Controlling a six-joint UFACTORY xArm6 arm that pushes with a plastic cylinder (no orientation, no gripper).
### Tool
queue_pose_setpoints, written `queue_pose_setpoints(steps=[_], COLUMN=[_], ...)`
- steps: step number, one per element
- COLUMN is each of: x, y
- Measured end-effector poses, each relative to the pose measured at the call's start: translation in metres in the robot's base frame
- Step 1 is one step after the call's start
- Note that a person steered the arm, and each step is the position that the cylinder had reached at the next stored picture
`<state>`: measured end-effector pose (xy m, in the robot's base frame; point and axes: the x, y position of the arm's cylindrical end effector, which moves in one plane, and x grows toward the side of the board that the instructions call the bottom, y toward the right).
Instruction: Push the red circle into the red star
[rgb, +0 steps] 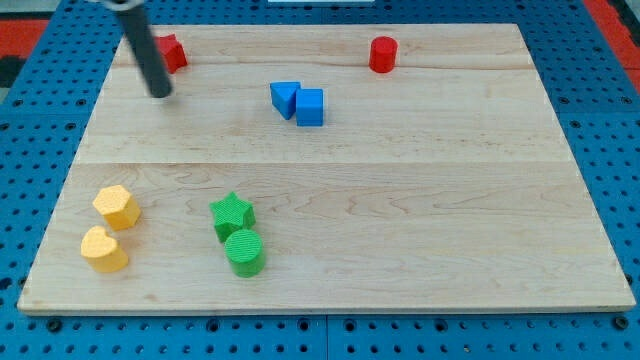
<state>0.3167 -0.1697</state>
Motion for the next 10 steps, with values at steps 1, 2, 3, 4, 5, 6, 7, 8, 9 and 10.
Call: queue_pose_setpoints(steps=[1, 2, 3, 4, 5, 6, 7, 8, 9, 10], x=[-0.02, -0.026, -0.026, -0.024, -0.056, -0.07, -0.062, -0.062, -0.062, -0.044], y=[0.042, 0.096, 0.193, 0.299, 0.351, 0.291, 0.21, 0.126, 0.035, 0.042])
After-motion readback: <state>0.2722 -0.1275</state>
